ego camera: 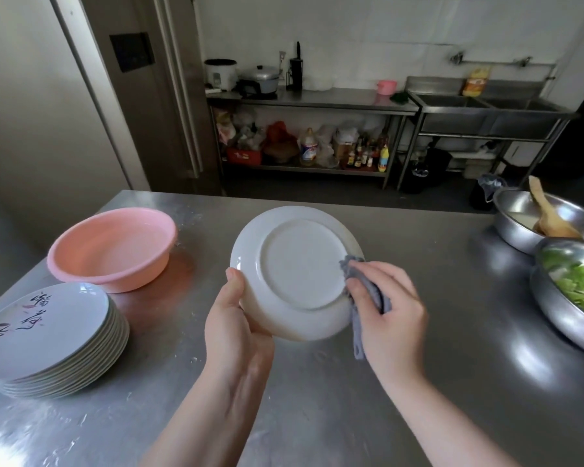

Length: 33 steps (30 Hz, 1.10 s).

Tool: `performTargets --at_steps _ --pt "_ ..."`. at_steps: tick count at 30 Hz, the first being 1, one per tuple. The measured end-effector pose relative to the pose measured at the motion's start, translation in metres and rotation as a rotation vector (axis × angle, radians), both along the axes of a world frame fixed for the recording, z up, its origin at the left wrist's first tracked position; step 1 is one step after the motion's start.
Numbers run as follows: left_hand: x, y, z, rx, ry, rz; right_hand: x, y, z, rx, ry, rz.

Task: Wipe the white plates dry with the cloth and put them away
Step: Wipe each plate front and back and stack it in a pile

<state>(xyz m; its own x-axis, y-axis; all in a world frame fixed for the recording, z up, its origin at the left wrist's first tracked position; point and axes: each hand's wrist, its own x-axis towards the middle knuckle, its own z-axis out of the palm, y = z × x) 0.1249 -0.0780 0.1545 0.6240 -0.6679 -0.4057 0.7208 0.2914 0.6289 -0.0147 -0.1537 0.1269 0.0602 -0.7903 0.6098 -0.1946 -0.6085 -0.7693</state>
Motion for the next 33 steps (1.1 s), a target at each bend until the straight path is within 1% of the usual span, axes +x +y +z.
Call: performTargets --at_steps 2,4,6,10,12,14,15,16,19,20,22,24,27,31,33 --pt "-0.001 0.003 -0.003 -0.008 -0.135 -0.02 0.0 -0.01 0.01 0.124 -0.037 0.022" --pt "-0.004 0.005 -0.002 0.003 -0.285 -0.064 0.002 -0.019 0.023 0.173 -0.016 0.041" --pt "-0.011 0.006 -0.001 0.023 -0.384 -0.112 0.006 -0.024 0.035 0.116 0.059 0.051" --pt "-0.021 0.006 -0.006 0.01 -0.451 -0.124 0.023 -0.014 0.042 -0.121 0.227 0.103" --pt "-0.021 0.006 -0.009 0.006 -0.45 -0.101 0.029 -0.003 0.039 -0.237 0.275 0.165" --pt "-0.02 0.007 -0.009 -0.008 -0.457 -0.098 0.031 0.006 0.033 -0.36 0.327 0.276" --pt "-0.02 0.008 -0.008 -0.018 -0.458 -0.105 0.03 0.006 0.032 -0.387 0.341 0.314" --pt "-0.019 0.008 -0.007 -0.023 -0.459 -0.119 0.028 0.002 0.032 -0.36 0.332 0.312" --pt "-0.021 0.007 -0.007 -0.007 -0.47 -0.152 0.024 -0.014 0.041 -0.114 0.239 0.19" --pt "-0.021 0.006 -0.007 0.002 -0.457 -0.147 0.025 -0.014 0.042 -0.105 0.243 0.162" --pt "-0.022 0.004 -0.007 0.005 -0.408 -0.126 0.03 -0.002 0.039 -0.207 0.302 0.157" --pt "-0.021 0.0 -0.007 -0.045 -0.323 -0.093 0.033 0.015 0.027 -0.329 0.353 0.214" --pt "-0.02 -0.001 -0.005 -0.088 -0.195 -0.105 0.026 0.03 0.009 -0.443 0.37 0.247" --pt "-0.017 0.002 -0.008 -0.026 -0.128 -0.176 0.011 0.032 -0.013 -0.564 0.385 0.245" --pt "-0.016 0.001 -0.009 0.004 -0.11 -0.166 -0.003 0.026 -0.024 -0.612 0.388 0.239"
